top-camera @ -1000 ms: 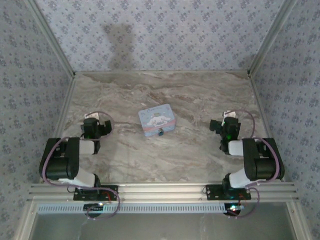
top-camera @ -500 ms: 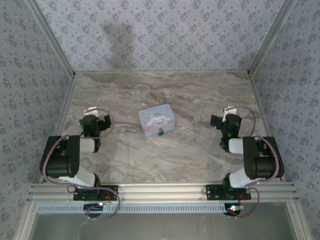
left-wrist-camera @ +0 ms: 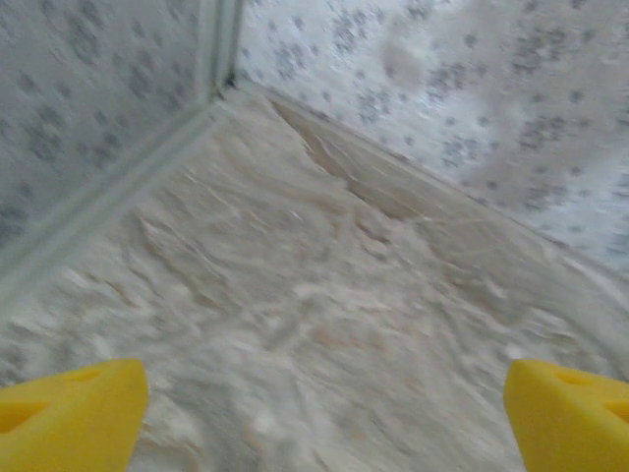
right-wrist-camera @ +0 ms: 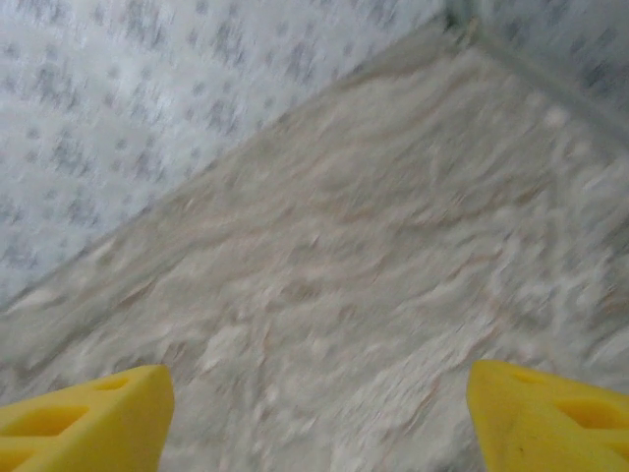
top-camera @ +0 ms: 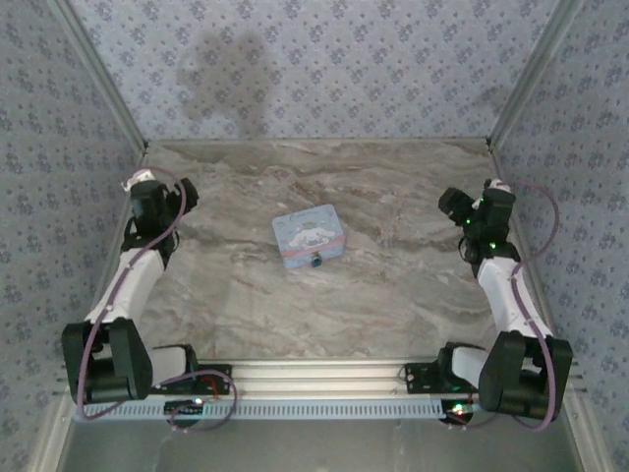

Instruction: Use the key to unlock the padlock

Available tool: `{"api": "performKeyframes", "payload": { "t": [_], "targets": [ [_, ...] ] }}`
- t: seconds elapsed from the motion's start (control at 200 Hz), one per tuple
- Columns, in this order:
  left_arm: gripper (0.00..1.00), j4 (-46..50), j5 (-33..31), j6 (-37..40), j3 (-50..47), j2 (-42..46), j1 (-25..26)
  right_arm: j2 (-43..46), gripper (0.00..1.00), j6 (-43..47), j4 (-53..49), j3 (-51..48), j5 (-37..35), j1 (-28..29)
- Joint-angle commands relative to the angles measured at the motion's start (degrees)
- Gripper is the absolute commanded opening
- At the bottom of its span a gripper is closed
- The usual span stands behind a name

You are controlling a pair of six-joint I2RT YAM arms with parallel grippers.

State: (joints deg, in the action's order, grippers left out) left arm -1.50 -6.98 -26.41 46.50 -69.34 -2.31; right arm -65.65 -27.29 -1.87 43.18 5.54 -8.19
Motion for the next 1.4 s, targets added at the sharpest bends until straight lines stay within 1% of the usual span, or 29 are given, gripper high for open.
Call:
{"api": "performKeyframes", "payload": {
  "t": [0.0, 0.075, 0.15, 0.255, 0.315, 0.325, 0.405, 0.47, 0.545, 0.645, 0.76, 0.859, 1.074, 1.394],
  "targets": [
    [0.88, 16.1, 7.5, -8.1, 0.9, 3.1, 4.3, -1.0, 0.74, -4.3, -20.0, 4.3, 7.2, 3.7],
    [0.83, 19.1, 9.0, -10.5, -0.2, 6.0, 8.6, -1.5, 0.72, -5.7, -27.7, 6.1, 4.9, 6.5],
    [0.80, 22.8, 9.2, -13.5, -1.4, 8.5, 12.9, -1.7, 0.70, -7.5, -32.1, 6.4, 4.1, 9.5],
    [0.75, 25.0, 9.4, -16.9, -4.4, 11.2, 21.3, -5.3, 0.60, -7.6, -39.3, 8.8, 2.6, 14.3],
    [0.74, 28.0, 7.4, -18.3, -4.8, 11.9, 26.1, -7.2, 0.56, -8.3, -40.7, 9.4, 1.4, 17.5],
    [0.74, 28.5, 7.0, -18.5, -4.8, 11.9, 27.0, -7.5, 0.56, -9.5, -40.7, 9.4, 1.3, 17.9],
    [0.73, 31.7, 4.6, -20.4, -5.4, 12.8, 32.3, -10.0, 0.55, -12.3, -41.6, 10.1, -0.8, 22.7],
    [0.72, 32.8, 2.8, -22.1, -6.3, 13.8, 35.5, -12.7, 0.53, -14.3, -41.8, 10.7, -3.2, 25.9],
    [0.72, 32.1, 2.3, -24.2, -7.8, 14.7, 38.3, -15.7, 0.51, -16.5, -41.3, 11.3, -4.5, 28.4],
    [0.72, 31.4, 1.7, -25.9, -8.9, 15.0, 40.8, -20.0, 0.47, -18.3, -41.4, 13.1, -5.8, 30.8],
    [0.72, 30.1, 1.4, -27.0, -9.8, 14.9, 42.7, -23.6, 0.46, -19.7, -41.3, 15.2, -7.7, 33.0],
    [0.72, 30.1, 1.4, -27.5, -10.2, 14.8, 43.4, -26.2, 0.45, -20.3, -40.8, 16.3, -7.9, 33.4],
    [0.72, 30.7, 0.6, -28.9, -11.8, 16.5, 43.8, -29.5, 0.39, -22.0, -39.8, 16.9, -7.3, 34.4],
    [0.72, 31.2, -0.1, -30.6, -13.9, 18.5, 43.8, -31.9, 0.38, -24.7, -37.2, 15.7, -5.0, 35.2]
  ]
}}
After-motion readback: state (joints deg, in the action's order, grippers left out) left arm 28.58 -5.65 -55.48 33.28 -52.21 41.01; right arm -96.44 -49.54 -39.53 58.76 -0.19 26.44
